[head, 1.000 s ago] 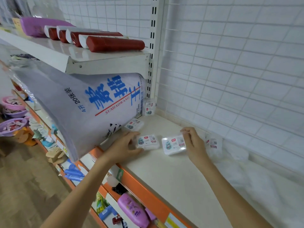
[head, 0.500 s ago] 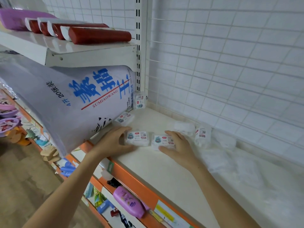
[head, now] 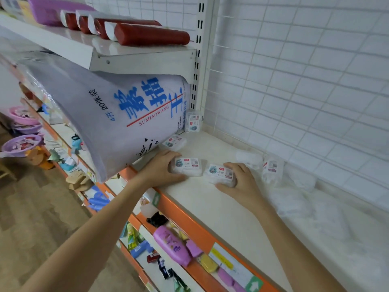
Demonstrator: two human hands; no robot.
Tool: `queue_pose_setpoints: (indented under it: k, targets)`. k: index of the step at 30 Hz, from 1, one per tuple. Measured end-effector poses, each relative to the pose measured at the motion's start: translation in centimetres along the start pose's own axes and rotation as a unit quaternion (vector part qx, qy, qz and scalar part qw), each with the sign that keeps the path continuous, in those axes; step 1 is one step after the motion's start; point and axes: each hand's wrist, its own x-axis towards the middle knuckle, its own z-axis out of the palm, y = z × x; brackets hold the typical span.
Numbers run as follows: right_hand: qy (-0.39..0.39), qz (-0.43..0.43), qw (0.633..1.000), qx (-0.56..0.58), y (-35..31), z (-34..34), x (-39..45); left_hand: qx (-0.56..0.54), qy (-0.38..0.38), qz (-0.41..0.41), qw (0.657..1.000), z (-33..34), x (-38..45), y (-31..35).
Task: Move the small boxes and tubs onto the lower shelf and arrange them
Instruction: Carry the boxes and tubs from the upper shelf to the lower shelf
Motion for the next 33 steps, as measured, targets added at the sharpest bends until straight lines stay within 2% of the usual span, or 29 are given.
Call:
queue_pose_setpoints:
  k: [4, 7, 13, 17, 21, 25, 28, 33]
  targets:
    - [0.003, 0.047, 0.998, 0.041, -1.0, -0.3, -0.8, -0.04, -0.008, 0.022, 0.999, -0.1, -0.3, 0.2]
    - [0.037, 0.075, 0.995, 0.051, -2.4, -0.7, -2.7, -0.06, -0.019, 0.038, 0.997, -0.4, -0.5, 0.2]
    - [0.136, 0.119, 0.983, -0.028, -6.1, -3.5, -9.1, -0.016, -0.02, 0.115, 0.993, -0.9, -0.9, 1.5]
    - [0.219, 0.166, 0.961, -0.041, -9.0, -4.8, -16.2, -0.084, -0.019, 0.236, 0.968, -1.7, -2.9, 3.6]
    - [0.301, 0.226, 0.922, -0.087, -11.3, -5.7, -25.4, -0.139, -0.052, 0.334, 0.931, -1.6, -5.8, 5.7]
    - [0.369, 0.301, 0.868, -0.139, -12.9, -5.6, -35.0, -0.184, -0.101, 0.376, 0.902, 1.7, -9.2, 8.6]
    - [0.391, 0.366, 0.829, -0.16, -14.2, -5.5, -40.9, -0.196, -0.159, 0.38, 0.89, 5.5, -11.6, 11.9]
    - [0.429, 0.432, 0.775, -0.169, -16.2, -5.7, -49.5, -0.21, -0.242, 0.427, 0.845, 11.0, -16.3, 18.8]
